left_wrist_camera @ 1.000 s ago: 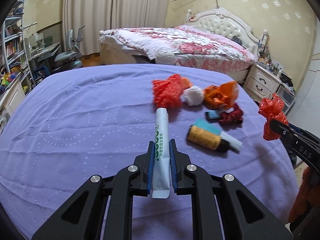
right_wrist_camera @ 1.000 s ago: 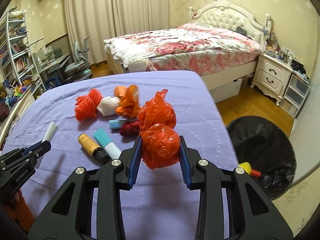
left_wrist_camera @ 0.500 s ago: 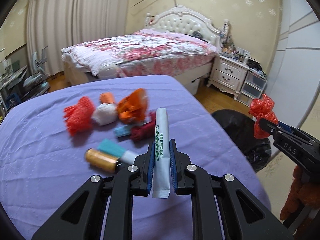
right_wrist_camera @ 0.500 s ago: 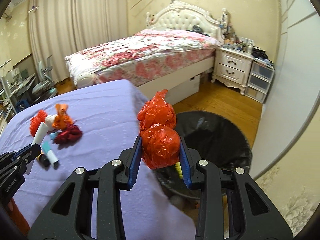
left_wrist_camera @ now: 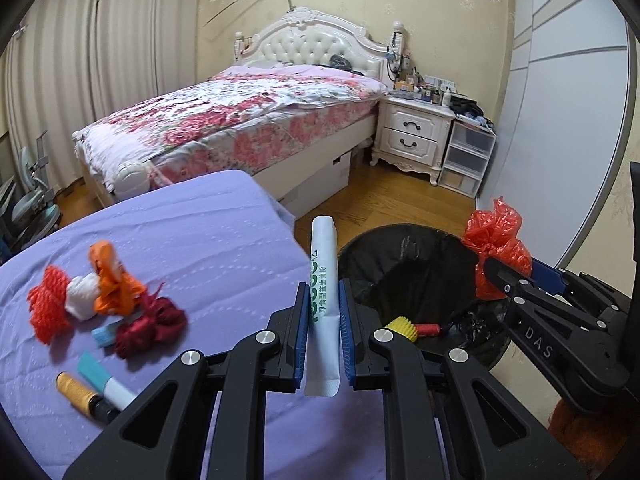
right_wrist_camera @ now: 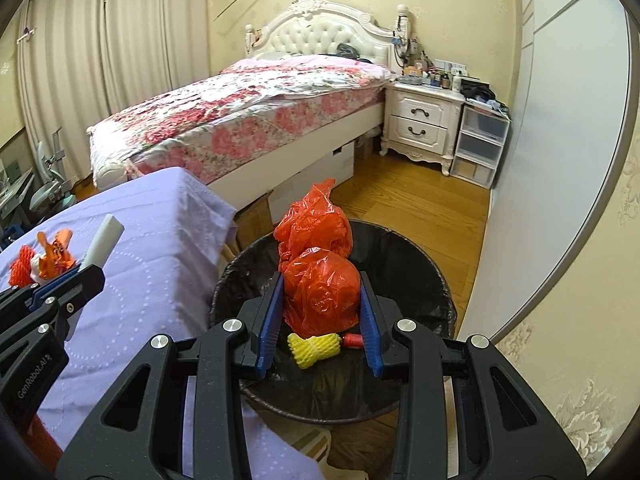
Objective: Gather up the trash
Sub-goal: 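Carry the tube and orange bag over the bin and open both tools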
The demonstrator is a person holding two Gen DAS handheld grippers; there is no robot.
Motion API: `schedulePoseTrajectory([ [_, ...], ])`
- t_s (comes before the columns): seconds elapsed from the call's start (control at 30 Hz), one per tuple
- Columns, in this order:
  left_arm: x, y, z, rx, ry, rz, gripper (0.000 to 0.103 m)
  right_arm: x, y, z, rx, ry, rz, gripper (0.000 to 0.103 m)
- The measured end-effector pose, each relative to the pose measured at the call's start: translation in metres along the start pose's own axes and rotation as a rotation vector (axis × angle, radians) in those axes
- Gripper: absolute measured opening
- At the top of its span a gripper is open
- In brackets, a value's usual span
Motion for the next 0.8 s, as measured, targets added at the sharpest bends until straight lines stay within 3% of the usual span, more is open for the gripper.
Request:
schedulePoseTrajectory([
  [0.8, 0.006, 0.043, 0.063, 0.006, -0.07, 0.081, 0.016, -0.006, 0.04, 0.044, -0.058, -0.071, 0.096, 0.034],
])
Point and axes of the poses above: each gripper's, at about its wrist camera, not at the fingertips, and z roughly the way its jaws point, y to its right, x to its top, the point moved 1 cm from there along z, roughly the way its jaws point, and after that the axes turned 10 degrees about -z, right-handed, at the moved point
